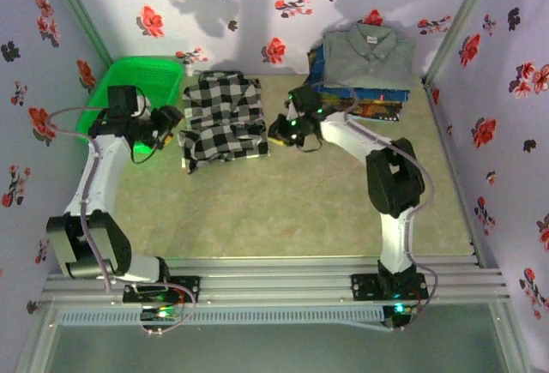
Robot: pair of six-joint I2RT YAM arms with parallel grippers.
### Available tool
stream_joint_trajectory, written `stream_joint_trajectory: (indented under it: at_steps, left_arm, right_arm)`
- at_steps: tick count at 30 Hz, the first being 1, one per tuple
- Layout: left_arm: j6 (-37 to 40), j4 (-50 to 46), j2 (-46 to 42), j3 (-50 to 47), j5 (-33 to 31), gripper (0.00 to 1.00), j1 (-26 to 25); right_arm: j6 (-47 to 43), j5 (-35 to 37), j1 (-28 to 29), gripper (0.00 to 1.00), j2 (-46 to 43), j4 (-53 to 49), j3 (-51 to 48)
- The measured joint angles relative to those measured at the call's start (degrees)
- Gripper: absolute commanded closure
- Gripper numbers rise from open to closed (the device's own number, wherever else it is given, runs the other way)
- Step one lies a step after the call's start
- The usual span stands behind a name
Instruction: Fold and stack the long sleeve shirts
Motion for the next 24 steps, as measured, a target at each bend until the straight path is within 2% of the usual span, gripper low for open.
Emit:
stream_joint_trajectory:
  at_steps: [2, 3, 7, 12, 20, 24]
  left_arm:
    - [2.34, -2.25, -0.81, -2.75, -1.51, 0.73, -1.70]
    - [3.21, -3.04, -0.76, -4.50, -2.16, 0.76, -2.32]
    - [4.50, -5.22, 2.56, -9.68, -4.68, 0.77, -3.02]
    - [5.46, -3.80, 10.10, -9.44, -5.51, 0.77, -3.76]
    - [5.46, 0.20, 22.62, -2.29, -5.42, 0.76, -4.35]
    - [5.11, 1.64, 26.01, 2.36, -5.01, 0.75, -4.35]
  right_arm:
    - [1.22, -0.50, 1.79, 0.85, 2.38, 1.27, -0.31]
    - [2.05, -0.72, 2.82, 0.86, 3.69, 2.34, -0.31]
    - [4.72, -1.42, 4.50, 0.88, 7.13, 5.42, 0.09]
    - [7.10, -1.38, 3.96, 0.88, 10.84, 7.23, 3.56]
    - [10.05, -1.42, 3.61, 0.87, 15.65, 9.25, 10.99]
    - [11.56, -1.44, 3.43, 0.84, 18.12, 9.60, 14.56]
